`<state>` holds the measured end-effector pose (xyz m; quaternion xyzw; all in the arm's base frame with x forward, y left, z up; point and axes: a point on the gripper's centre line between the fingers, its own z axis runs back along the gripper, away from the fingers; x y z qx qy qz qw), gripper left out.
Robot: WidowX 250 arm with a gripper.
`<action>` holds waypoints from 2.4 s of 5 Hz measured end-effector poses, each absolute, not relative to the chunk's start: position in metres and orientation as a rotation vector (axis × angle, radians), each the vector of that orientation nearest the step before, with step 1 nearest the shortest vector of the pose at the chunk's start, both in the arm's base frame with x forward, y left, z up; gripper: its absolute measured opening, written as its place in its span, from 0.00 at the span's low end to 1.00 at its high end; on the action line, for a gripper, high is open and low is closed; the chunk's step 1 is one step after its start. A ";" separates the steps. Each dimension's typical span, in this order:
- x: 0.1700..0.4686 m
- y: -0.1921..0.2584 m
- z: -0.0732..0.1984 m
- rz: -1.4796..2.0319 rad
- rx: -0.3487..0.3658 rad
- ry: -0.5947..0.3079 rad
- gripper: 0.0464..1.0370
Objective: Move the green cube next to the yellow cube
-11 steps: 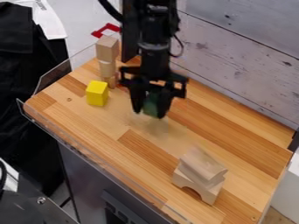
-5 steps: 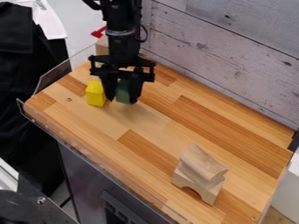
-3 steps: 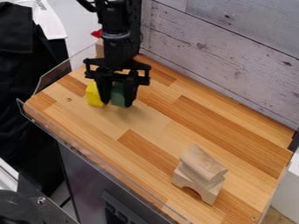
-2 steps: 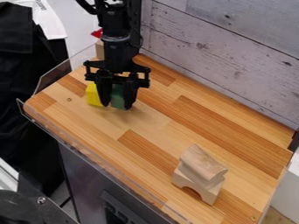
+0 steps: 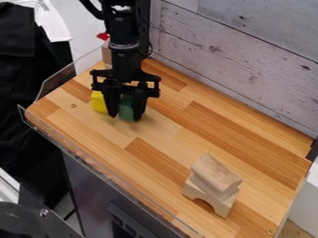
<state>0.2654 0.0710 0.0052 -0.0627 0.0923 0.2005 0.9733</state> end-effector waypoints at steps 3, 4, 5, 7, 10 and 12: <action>0.271 0.070 0.001 0.407 -0.136 0.187 0.55; 0.268 0.068 -0.007 0.409 -0.144 0.223 0.86; 0.271 0.069 -0.004 0.413 -0.144 0.226 0.97; 0.273 0.068 0.024 0.393 -0.089 0.178 0.96; 0.284 0.010 0.068 0.177 0.005 0.214 0.96; 0.273 -0.019 0.080 0.146 -0.051 0.162 0.96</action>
